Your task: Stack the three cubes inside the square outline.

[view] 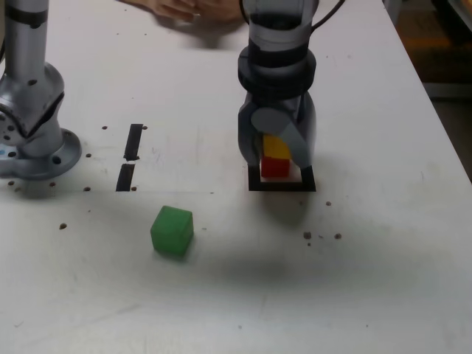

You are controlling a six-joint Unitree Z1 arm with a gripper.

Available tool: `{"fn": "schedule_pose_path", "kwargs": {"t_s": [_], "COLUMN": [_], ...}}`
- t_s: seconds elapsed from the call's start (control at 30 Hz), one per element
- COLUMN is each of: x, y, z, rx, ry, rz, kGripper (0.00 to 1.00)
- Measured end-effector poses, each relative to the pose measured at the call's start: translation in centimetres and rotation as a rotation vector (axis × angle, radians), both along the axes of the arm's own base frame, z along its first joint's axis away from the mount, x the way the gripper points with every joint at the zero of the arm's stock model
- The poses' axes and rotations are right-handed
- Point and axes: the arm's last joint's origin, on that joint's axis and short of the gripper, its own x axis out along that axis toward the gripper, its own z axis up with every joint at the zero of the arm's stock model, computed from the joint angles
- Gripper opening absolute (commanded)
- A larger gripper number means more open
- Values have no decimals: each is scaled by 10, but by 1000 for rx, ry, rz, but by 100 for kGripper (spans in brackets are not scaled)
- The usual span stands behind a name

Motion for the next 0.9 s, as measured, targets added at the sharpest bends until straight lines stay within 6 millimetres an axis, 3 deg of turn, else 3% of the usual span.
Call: {"fn": "schedule_pose_path", "kwargs": {"t_s": [0.47,0.9], "x": [-4,-6], "y": [2,6], "z": [-4,-7], "rx": [32,41], "ry": [16,32], "rz": [8,17], "kGripper": [32,62]}}
